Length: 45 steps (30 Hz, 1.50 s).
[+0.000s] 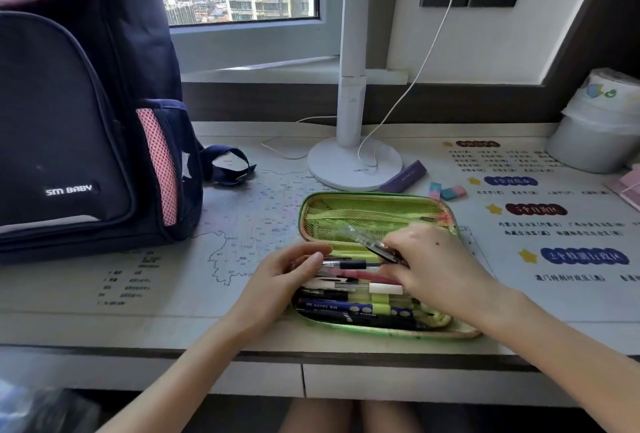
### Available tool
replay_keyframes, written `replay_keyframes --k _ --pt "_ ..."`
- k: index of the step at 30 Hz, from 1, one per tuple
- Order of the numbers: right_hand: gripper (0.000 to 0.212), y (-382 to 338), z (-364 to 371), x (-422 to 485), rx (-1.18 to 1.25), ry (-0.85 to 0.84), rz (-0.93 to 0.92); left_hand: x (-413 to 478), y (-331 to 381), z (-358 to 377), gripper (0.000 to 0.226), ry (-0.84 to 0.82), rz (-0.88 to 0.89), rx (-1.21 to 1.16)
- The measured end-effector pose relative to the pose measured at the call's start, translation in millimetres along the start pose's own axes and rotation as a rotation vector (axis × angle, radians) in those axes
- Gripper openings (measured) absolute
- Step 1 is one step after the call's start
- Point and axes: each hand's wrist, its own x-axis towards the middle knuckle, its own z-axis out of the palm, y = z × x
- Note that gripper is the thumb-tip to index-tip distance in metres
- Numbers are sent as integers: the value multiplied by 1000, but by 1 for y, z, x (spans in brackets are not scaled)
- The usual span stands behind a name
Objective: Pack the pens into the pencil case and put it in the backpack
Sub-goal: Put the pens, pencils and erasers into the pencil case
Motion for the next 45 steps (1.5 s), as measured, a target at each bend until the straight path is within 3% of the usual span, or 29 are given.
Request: replay_keyframes --k 4,9,14,17,21,26,30,34,39,42,45 --pt "17 -3 -3 -19 20 40 33 -4 -1 -5 35 -54 -85 -187" --pt "19 -18 21 -29 -145 52 -7 -2 -6 -3 34 -22 70 159" --pt "36 -21 29 -28 -167 85 -20 -3 -15 -1 38 -28 212 416" --pt "30 -17 27 -32 -159 120 -25 -5 -15 0 47 -47 255 482" --pt "26 -14 19 -29 -139 164 -60 -7 -8 -3 47 -59 191 331" --pt "30 -27 26 -25 -144 45 -205 -11 3 -7 51 -31 120 96" --pt "31 -33 31 -12 8 -50 -209 -17 7 -6 41 -56 107 28" --pt "28 -32 28 -5 126 -14 -206 -19 1 -7 33 -8 70 -71" --pt "22 3 1 -5 224 106 5 -22 -3 -2 28 37 258 315" --pt "29 22 -6 -8 244 100 78 -20 -3 6 25 -33 420 547" --pt "36 27 -3 -8 294 62 103 -15 -4 14 23 -52 464 623"
